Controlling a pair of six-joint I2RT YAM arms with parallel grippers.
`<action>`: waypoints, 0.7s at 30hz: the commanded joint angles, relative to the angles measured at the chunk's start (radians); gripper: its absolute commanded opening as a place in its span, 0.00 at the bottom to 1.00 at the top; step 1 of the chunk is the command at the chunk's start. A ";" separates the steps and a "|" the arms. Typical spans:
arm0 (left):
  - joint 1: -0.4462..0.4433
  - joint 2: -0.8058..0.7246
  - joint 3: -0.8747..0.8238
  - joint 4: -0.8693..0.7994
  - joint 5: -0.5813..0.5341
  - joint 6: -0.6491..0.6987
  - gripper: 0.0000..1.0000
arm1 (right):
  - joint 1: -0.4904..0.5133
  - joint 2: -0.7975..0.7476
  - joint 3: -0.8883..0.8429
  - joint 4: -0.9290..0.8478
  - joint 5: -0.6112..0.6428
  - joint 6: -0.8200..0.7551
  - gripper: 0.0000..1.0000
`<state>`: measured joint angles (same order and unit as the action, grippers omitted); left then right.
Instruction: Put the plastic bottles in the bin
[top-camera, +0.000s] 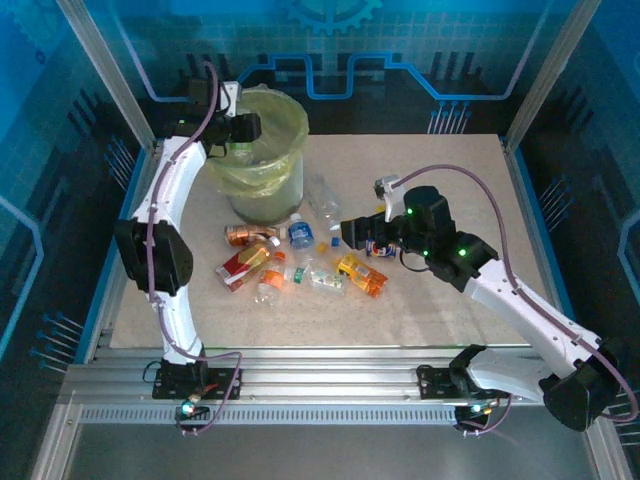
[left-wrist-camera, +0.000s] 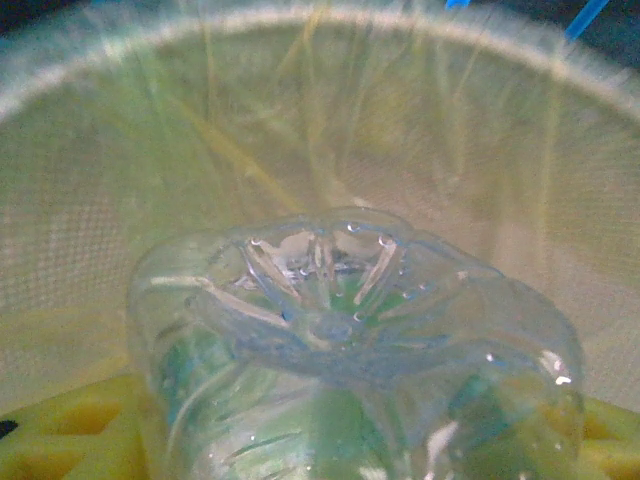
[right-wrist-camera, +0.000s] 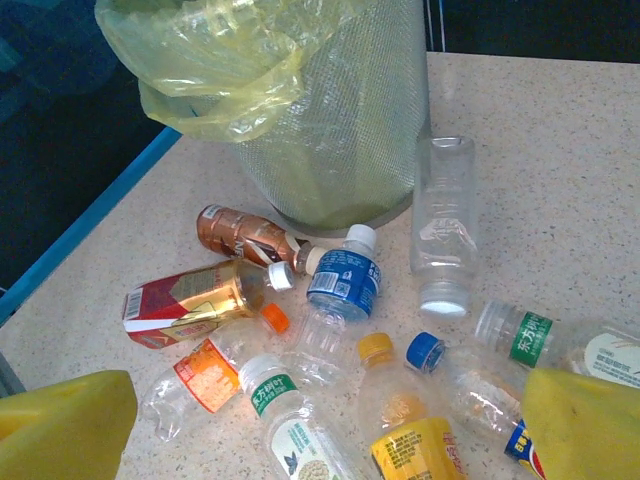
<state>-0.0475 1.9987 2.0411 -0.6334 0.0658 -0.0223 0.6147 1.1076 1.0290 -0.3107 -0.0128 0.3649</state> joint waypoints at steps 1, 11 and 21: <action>0.006 0.042 0.054 -0.058 -0.029 0.033 0.35 | 0.014 0.009 0.034 -0.028 0.022 0.010 1.00; 0.005 0.110 0.074 -0.093 -0.024 0.030 0.53 | 0.014 0.007 0.034 -0.048 0.049 0.017 1.00; 0.003 0.074 0.108 -0.100 -0.001 0.004 0.88 | 0.014 0.011 0.036 -0.060 0.056 0.017 1.00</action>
<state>-0.0475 2.1067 2.1109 -0.7136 0.0486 -0.0025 0.6147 1.1126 1.0306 -0.3519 0.0265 0.3698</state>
